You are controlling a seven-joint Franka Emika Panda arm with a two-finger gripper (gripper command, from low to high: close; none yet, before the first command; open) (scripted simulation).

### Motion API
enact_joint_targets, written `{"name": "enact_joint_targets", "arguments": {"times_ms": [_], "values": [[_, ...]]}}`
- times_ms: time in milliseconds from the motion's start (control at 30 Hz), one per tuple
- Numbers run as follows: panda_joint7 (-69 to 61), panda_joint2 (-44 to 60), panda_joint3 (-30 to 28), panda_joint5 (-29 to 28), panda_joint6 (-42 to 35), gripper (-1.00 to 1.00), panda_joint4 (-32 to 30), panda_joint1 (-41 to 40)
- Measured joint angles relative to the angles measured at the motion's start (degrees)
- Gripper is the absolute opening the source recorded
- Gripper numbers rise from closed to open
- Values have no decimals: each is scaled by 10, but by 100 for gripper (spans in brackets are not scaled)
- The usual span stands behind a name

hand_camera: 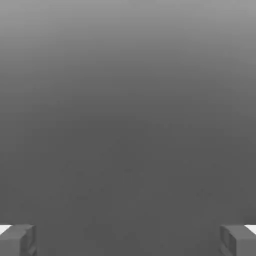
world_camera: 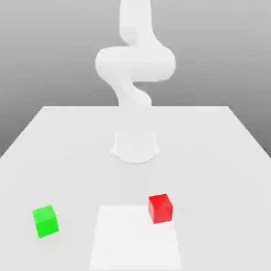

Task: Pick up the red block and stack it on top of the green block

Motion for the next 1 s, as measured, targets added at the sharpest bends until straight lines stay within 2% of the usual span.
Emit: {"name": "enact_joint_targets", "arguments": {"times_ms": [567,800,833,1000], "values": [[-37,350,32,7,252,0,-286,61],[-15,516,15,-27,388,0,-286,76],[-14,530,11,-29,400,-100,-284,80],[-12,530,11,-30,400,-100,-284,80]]}}
